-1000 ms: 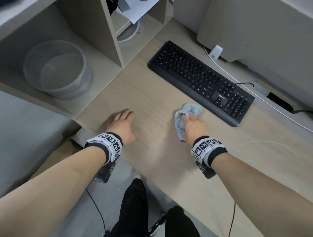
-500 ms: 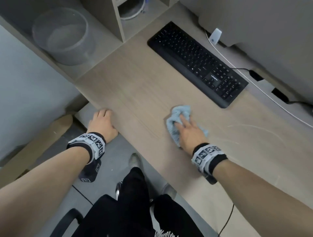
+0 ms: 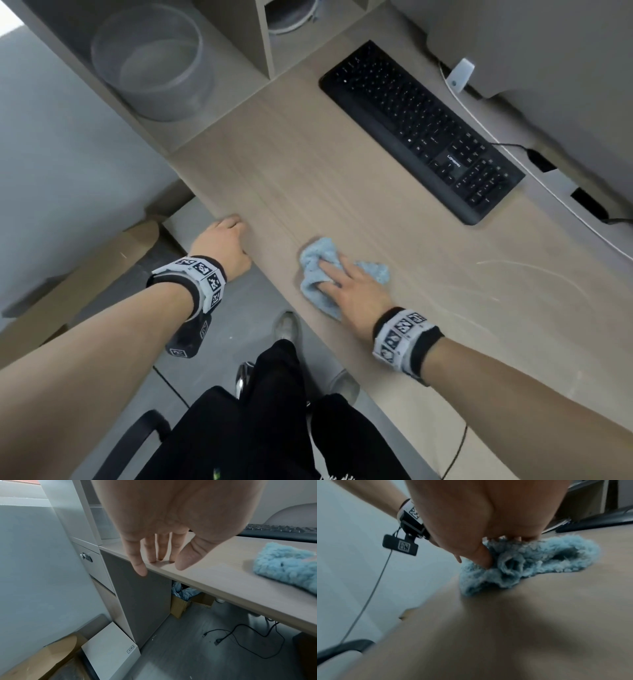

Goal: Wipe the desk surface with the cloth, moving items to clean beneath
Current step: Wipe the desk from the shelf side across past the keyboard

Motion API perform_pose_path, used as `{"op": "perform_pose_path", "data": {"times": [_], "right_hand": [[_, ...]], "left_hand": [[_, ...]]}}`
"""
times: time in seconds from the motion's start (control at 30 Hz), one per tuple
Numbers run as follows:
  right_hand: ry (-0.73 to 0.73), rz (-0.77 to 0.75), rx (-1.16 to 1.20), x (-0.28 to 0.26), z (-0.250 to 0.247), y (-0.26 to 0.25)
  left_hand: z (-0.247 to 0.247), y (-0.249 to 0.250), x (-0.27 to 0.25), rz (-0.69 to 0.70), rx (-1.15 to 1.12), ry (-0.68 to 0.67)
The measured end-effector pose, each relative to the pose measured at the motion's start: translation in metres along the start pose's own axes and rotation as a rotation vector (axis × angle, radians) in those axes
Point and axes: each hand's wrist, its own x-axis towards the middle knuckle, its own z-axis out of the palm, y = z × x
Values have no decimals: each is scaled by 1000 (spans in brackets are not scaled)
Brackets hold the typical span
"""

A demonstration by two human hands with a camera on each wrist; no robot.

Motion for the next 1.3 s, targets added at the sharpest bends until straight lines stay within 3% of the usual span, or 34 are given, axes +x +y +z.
{"op": "perform_pose_path", "data": {"times": [0.1, 0.23, 0.4, 0.53, 0.6, 0.77, 0.97, 1.07, 1.17, 1.3], "right_hand": [[88, 166, 77, 4, -12, 29], [147, 301, 114, 55, -38, 1], [76, 31, -18, 59, -23, -59], [4, -100, 6, 11, 2, -47], [6, -44, 41, -8, 10, -22], [98, 296, 119, -23, 0, 39], [157, 421, 149, 37, -31, 31], [176, 372, 105, 76, -42, 1], [139, 223, 67, 93, -43, -37], [93, -39, -30, 67, -17, -67]], "left_hand": [[-3, -1, 0, 13, -4, -2], [-2, -1, -3, 20, -23, 0], [2, 2, 0, 6, -18, -23], [5, 8, -1, -44, -21, -21], [6, 11, 1, -62, -28, -6], [5, 9, 0, -59, -47, 0], [6, -2, -4, 3, -28, 16], [6, -8, -3, 30, -31, 26], [6, -9, -2, 68, -23, 28], [0, -7, -3, 62, -25, -6]]}}
